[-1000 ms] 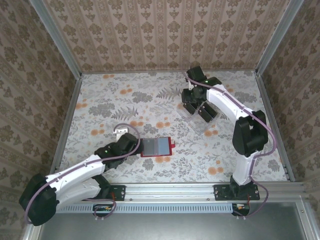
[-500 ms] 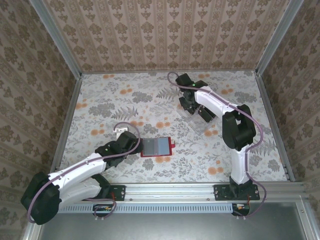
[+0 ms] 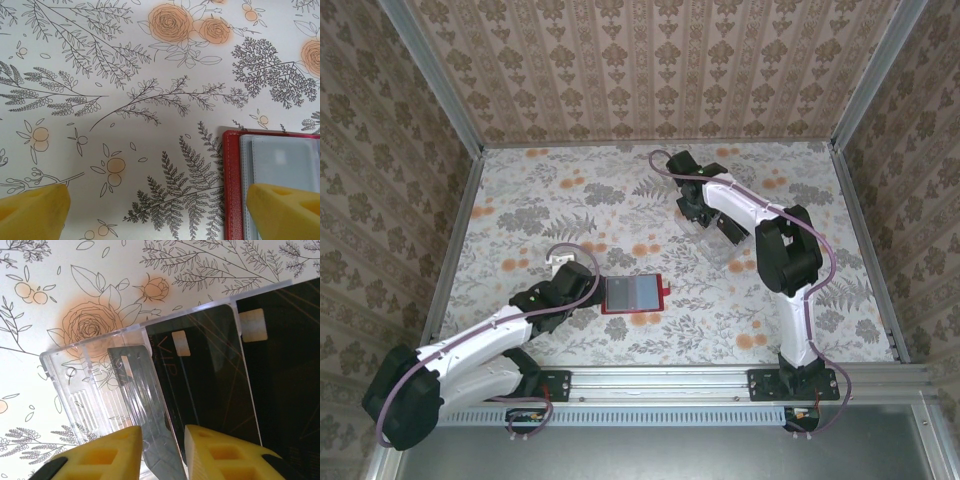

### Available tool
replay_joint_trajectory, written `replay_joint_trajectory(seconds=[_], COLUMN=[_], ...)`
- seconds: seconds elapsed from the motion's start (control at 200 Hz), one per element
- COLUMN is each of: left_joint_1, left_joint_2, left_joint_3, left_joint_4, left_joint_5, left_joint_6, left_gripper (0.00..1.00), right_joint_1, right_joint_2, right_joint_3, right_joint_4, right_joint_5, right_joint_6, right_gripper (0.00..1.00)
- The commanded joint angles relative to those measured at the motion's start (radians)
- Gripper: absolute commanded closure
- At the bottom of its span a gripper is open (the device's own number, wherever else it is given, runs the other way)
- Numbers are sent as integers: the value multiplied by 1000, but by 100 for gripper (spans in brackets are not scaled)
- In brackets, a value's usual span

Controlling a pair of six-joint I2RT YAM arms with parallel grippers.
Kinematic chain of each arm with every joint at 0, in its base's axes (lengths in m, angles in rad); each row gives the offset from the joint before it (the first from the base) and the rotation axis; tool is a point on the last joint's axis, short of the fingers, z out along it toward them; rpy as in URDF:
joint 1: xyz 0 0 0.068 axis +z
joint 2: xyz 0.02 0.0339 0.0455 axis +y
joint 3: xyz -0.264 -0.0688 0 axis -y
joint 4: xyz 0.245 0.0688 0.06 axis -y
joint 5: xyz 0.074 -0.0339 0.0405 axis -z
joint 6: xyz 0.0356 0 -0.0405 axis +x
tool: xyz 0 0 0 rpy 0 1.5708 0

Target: Put the credit cards into the card holder

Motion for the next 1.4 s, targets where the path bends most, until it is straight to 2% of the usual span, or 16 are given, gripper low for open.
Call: replay_joint_trajectory(seconds=[0.0,0.9,1.11,1.395], left_joint_1=[8,7,7,8], left_joint_2=[3,8,6,5], left_joint_3=[19,12,9,11], left_joint_4=[4,9,8,8], left_joint_5=[5,9,12,10], left_joint_6=[16,3,3,1], left_gripper=[0,0,0,0], right_joint_1=[5,1,1,-7], right_joint_2=[10,-62,-64,-43], right_joint_3=[24,2,-10,-16], right_joint_4=[-35,-31,-29,-29], right_joint_5=[-2,-56,-64,-79], right_joint_6=[-9,8,7,1], right_gripper=[75,82,86,85])
